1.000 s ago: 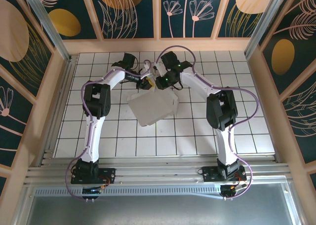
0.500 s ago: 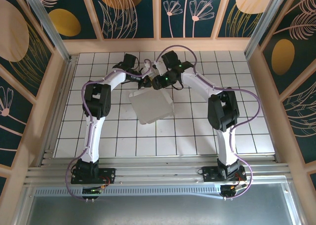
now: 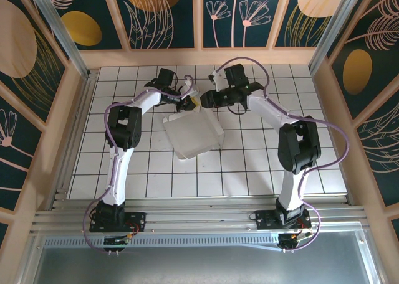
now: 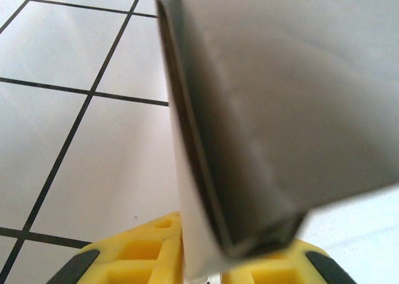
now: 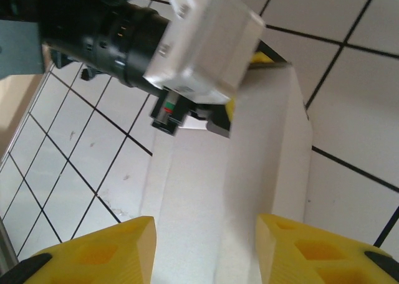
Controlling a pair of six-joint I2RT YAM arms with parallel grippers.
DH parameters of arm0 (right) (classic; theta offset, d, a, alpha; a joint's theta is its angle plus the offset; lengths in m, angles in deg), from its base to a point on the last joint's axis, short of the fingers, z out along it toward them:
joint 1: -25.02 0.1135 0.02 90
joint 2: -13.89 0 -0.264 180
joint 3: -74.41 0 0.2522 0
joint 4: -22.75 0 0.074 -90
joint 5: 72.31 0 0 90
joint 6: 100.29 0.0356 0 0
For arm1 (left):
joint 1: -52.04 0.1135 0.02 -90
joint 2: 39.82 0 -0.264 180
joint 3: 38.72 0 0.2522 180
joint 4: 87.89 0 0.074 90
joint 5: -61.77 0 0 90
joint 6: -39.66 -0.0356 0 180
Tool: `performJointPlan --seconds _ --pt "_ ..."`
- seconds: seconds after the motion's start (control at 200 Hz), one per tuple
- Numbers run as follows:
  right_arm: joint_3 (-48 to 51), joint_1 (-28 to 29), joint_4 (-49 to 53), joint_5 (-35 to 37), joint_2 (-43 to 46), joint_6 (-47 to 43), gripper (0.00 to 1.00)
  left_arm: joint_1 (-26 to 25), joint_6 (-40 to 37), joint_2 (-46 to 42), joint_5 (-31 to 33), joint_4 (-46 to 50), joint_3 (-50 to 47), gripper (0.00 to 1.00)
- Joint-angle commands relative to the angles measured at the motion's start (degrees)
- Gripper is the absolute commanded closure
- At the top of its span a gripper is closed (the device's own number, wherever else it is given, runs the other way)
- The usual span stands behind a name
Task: Fold the paper box
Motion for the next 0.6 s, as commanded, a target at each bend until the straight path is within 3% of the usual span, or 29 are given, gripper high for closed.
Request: performJointPlan --seconds 0.0,0.16,0.37,0.46,0.526,0.596 --pt "2.03 -0.81 -2.38 0.24 1.02 1.66 0.52 -0.37 1.25 -1.71 -1.19 -1.47 -0.54 0.81" --pt "2.8 -1.19 -2.41 -0.32 -0.57 1.94 0.59 -0.4 3.82 -1.84 -1.22 -4.29 -1.0 0.83" --pt "4.0 -0.57 -5.27 -2.1 -1.06 2.99 0.69 -0.89 11.41 -2.41 0.7 -13.67 -3.65 0.99" --pt "3.83 -0.61 -5.13 -1.69 -1.45 2.74 0.7 -1.31 12.11 -2.41 1.85 -15.6 -3.96 1.0" --pt "3.79 -0.64 -5.1 -1.33 -1.72 2.55 0.71 -1.45 12.47 -2.32 2.84 -16.38 -3.96 0.99" --pt "3.86 -0.67 -5.18 -1.4 -1.82 2.42 0.72 -1.55 12.54 -2.38 2.72 -16.77 -4.06 0.82"
